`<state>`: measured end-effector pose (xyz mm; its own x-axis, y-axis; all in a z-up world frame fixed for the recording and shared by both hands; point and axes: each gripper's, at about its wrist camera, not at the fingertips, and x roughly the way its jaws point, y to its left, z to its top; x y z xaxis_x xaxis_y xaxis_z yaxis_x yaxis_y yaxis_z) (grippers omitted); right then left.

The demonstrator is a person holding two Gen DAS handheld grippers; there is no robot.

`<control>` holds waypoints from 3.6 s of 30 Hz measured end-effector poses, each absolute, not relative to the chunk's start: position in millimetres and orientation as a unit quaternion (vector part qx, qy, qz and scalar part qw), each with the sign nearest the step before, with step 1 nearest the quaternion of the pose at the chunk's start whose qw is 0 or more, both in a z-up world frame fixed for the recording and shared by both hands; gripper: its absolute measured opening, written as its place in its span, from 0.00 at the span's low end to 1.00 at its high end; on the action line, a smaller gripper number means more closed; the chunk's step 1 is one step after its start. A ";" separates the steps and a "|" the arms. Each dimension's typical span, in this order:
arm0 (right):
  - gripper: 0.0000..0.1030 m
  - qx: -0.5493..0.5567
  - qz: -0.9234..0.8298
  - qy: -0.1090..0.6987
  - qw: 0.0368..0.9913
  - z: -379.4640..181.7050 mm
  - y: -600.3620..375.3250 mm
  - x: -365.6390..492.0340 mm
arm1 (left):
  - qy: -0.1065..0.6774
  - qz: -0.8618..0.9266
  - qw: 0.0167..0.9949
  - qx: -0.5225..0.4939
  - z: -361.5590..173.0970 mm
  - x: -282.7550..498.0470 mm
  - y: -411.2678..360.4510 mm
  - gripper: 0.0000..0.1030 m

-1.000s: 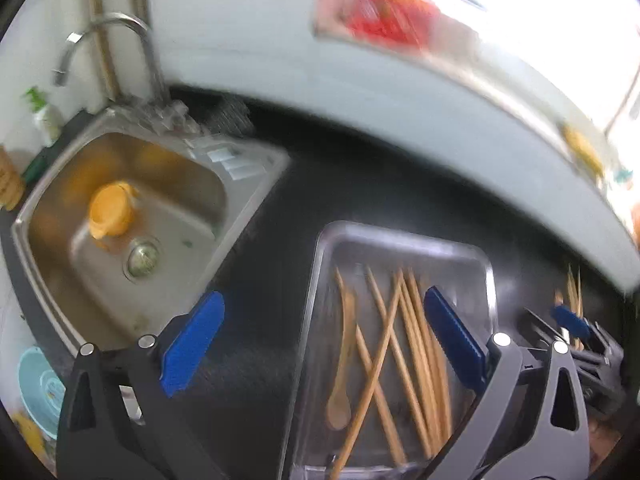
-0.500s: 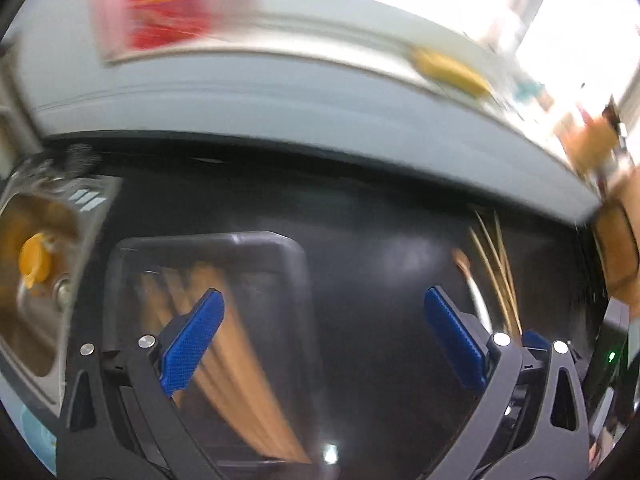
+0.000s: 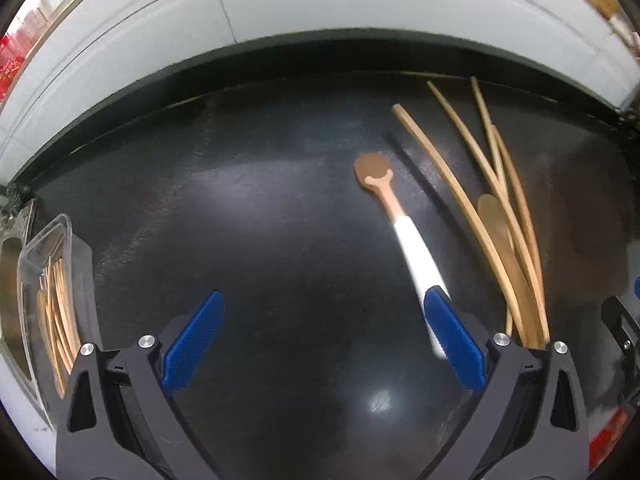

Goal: Organize utensils
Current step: 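Move both open tools back to the remaining utensils, then grasp the white-handled spoon with the left gripper while the right gripper grasps a chopstick, then carry the spoon and chopstick over the clear container and open both grippers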

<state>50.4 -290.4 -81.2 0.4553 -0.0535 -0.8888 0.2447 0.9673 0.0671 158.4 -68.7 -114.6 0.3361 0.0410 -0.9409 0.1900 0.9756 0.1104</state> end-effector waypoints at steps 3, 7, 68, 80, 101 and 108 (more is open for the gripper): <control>0.94 0.074 -0.066 0.533 0.841 -97.6 -285.3 71.7 | 0.561 -0.018 0.820 0.113 -119.8 162.8 -77.5 0.95; 0.94 0.075 -0.044 0.543 0.836 -112.7 -285.5 92.5 | 0.557 0.013 0.821 0.126 -123.4 171.9 -77.8 0.95; 0.07 0.148 0.044 0.466 0.871 -33.0 -230.9 81.4 | 0.456 -0.075 0.885 -0.056 22.5 105.3 35.2 0.06; 0.07 0.140 0.166 0.477 0.852 -10.8 -59.2 64.7 | 0.433 -0.072 0.890 -0.126 73.6 48.8 188.4 0.06; 0.07 0.116 0.212 0.540 0.807 -44.8 118.8 68.8 | 0.608 -0.102 0.784 -0.071 -33.7 116.8 319.2 0.06; 0.94 -0.004 0.189 0.511 0.838 -48.7 144.9 69.4 | 0.590 -0.057 0.799 -0.102 -20.4 134.6 339.6 0.94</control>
<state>69.4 144.9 -48.7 0.4058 0.3121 -0.8590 -0.3210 0.9287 0.1858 134.6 339.6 -20.4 0.2970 -0.2111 -0.9313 -0.0300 0.9727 -0.2301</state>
